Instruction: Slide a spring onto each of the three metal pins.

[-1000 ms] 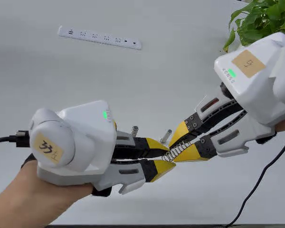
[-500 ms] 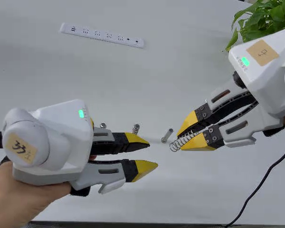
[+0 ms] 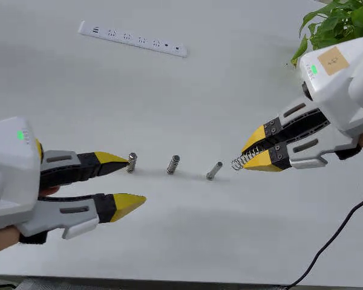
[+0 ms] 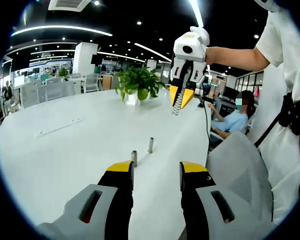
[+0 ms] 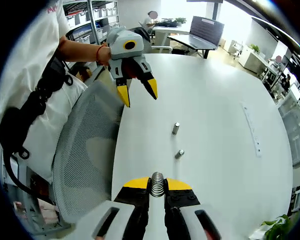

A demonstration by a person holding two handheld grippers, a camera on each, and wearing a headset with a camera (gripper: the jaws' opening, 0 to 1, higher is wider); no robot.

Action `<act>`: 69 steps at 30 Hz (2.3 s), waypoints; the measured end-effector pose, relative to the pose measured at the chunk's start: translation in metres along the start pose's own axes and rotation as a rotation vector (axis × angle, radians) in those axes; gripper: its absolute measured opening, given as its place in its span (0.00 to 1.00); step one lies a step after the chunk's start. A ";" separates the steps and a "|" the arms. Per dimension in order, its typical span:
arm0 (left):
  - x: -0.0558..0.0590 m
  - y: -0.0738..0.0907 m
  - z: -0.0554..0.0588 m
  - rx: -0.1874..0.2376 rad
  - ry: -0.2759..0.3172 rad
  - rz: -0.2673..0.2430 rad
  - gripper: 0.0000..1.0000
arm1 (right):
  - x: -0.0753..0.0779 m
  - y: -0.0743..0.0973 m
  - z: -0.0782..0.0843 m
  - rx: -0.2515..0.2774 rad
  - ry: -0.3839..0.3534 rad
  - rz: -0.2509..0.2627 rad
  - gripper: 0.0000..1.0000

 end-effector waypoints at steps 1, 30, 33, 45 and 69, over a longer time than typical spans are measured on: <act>-0.002 0.003 0.002 -0.005 0.002 -0.007 0.38 | 0.002 -0.001 0.001 -0.005 -0.003 0.002 0.07; -0.033 -0.001 0.031 -0.016 0.025 0.050 0.96 | 0.043 -0.073 0.028 -0.184 -0.054 0.024 0.07; -0.034 -0.001 0.032 -0.018 0.030 0.052 0.97 | 0.043 -0.077 0.030 -0.188 -0.057 0.017 0.07; -0.035 -0.003 0.033 -0.003 0.044 0.056 0.97 | 0.039 -0.088 0.032 -0.212 -0.052 -0.002 0.07; -0.034 -0.006 0.032 0.016 0.056 0.072 0.96 | 0.041 -0.092 0.035 -0.239 -0.018 -0.014 0.07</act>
Point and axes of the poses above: the centre of the closed fingertips' face, and the gripper's own axes: y roughly backward along the fingers, x roughly to its right, z roughly out of its underside, the point moved 10 cm from there along y, roughly backward along the fingers, and after that the axes turned 9 degrees about z, right-handed, at the moved point
